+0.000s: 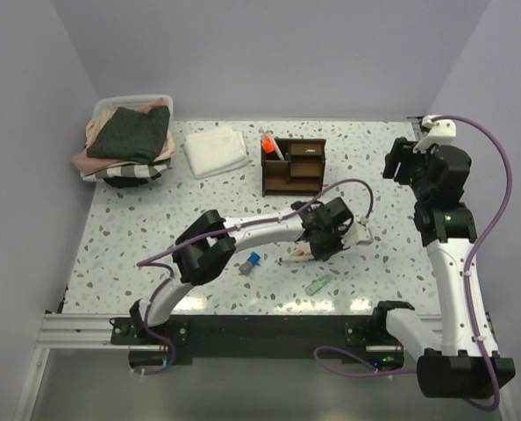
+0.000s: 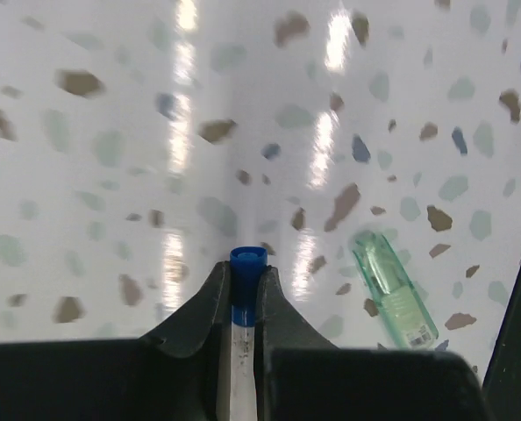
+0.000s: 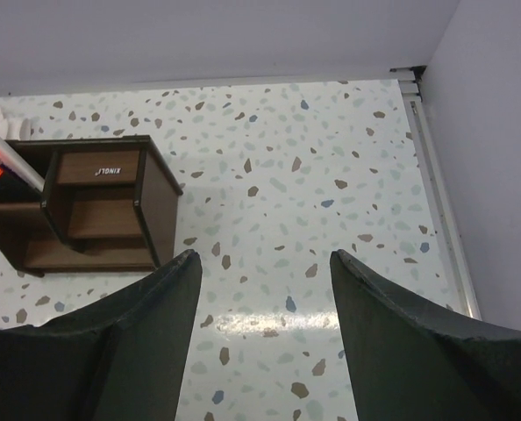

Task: Sort the stationery into containers
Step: Pick up the pen from the center of the board, then place the pen in the storage box.

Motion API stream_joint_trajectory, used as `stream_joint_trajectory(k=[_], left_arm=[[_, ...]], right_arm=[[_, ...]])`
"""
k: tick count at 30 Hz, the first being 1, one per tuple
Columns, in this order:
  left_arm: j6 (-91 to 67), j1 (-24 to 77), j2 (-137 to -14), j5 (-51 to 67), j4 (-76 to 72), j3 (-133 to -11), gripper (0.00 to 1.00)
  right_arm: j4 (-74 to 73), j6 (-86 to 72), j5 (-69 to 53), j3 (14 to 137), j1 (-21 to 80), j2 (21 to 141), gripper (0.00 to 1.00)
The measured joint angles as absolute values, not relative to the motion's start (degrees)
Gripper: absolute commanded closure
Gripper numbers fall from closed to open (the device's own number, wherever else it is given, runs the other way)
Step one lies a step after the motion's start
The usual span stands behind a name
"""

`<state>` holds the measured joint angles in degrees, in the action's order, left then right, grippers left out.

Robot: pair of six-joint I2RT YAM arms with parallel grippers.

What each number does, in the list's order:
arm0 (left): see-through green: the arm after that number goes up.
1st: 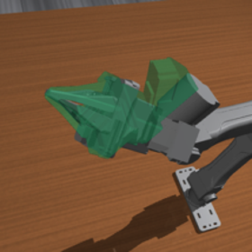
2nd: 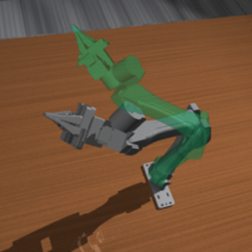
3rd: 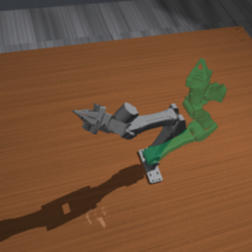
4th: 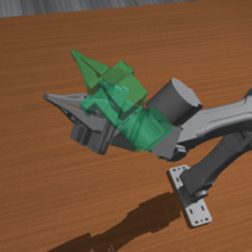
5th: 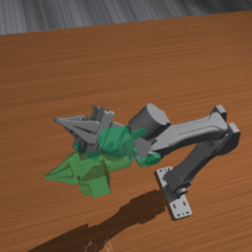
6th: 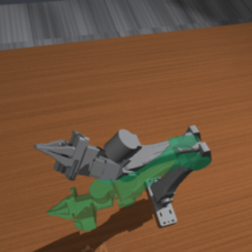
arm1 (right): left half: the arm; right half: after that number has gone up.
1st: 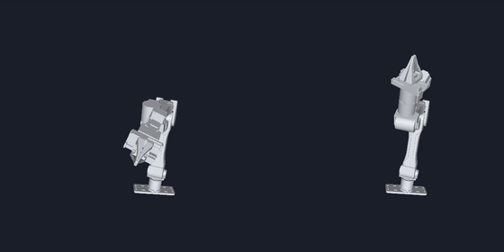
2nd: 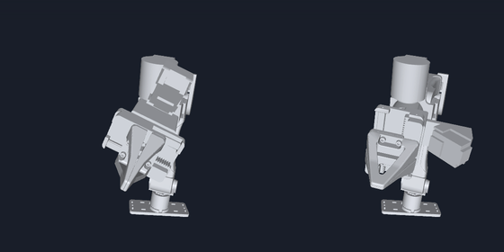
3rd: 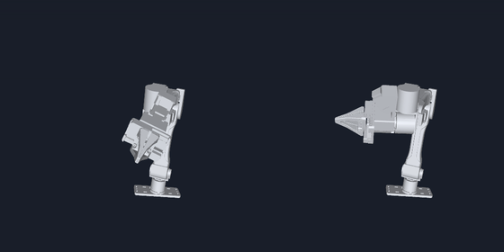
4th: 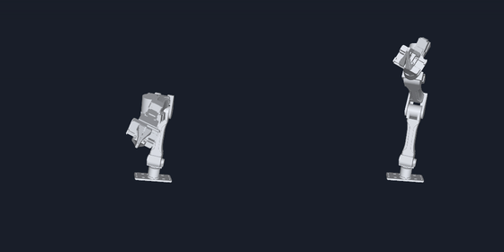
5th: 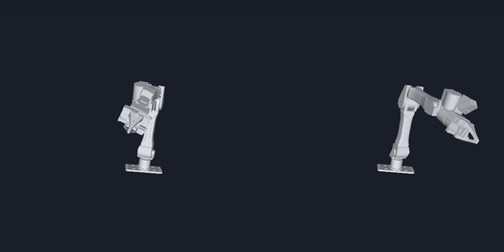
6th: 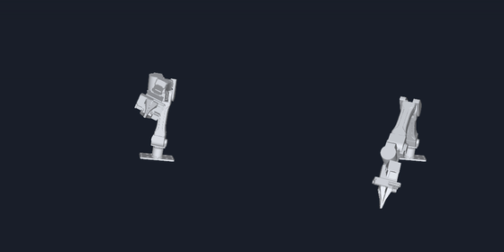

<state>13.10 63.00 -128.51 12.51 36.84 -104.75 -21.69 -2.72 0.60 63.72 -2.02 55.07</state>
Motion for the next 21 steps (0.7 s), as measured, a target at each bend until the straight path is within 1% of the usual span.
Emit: stream_joint_trajectory(k=[2, 5, 7, 10, 13, 14, 16, 21], left_arm=[[13.34, 60.38, -128.68, 14.9, 40.86, -111.9, 1.0], [13.78, 54.61, -127.83, 19.53, 40.84, -123.37, 1.0], [14.06, 50.41, -125.08, 22.33, 38.59, -125.56, 1.0], [12.75, 43.07, -117.78, 25.67, 31.0, -121.93, 1.0], [8.32, 35.18, -108.62, 30.11, 14.59, -109.19, 1.0], [6.02, 32.01, -106.3, 31.83, 6.22, -104.44, 1.0], [2.66, 27.92, -106.19, 34.24, -2.81, -101.91, 1.0], [-9.06, 22.06, -114.5, 39.53, -27.33, -100.73, 1.0]], right_arm=[[-21.71, -2.44, 0.71, 64.71, -2.02, 55.61, 0.36], [-21.65, -2.37, 0.84, 65.89, -2.02, 56.71, 0.36], [-21.61, -2.46, 0.86, 66.15, -2.02, 57.54, 0.37], [-21.58, -2.7, 0.58, 66.19, -2.02, 58.94, 0.38], [-21.19, -2.96, 0.16, 66.17, -2.07, 60.4, 0.39], [-20.91, -2.98, -0.23, 66.17, -2.07, 60.86, 0.39], [-20.18, -3.01, -1.15, 66.24, -2.07, 61.93, 0.39], [-20.36, -1.28, -2.66, 70.17, -2.09, 67.29, 0.39]])
